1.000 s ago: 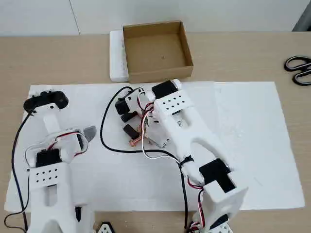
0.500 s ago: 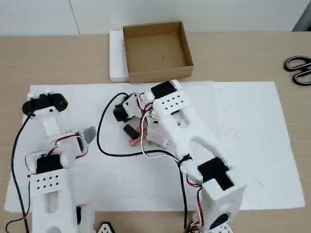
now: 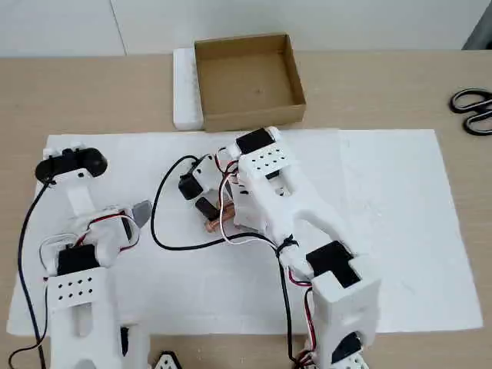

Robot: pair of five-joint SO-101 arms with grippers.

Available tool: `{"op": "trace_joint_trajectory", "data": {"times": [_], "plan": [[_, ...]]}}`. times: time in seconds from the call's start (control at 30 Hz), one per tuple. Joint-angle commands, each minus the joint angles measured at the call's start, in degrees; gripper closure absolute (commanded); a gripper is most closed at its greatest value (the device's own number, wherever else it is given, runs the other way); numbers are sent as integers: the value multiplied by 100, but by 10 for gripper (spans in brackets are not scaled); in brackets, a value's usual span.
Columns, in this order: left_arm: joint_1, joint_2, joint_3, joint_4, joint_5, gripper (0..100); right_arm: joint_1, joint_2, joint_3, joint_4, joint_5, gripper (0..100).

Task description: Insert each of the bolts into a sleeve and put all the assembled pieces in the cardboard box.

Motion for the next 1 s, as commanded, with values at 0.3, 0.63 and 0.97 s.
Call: {"op": "trace_joint_trajectory", "data": {"times": [0.3,0.63,0.97], "plan": [[35,-132,-4,-158,26,687,-57,57,-202,-4,448,743],[35,-141,163,-308,26,687,-31,752,-237,-4,721,743],[35,-141,163,-308,26,687,251,804,-211,-277,695,829]]}}
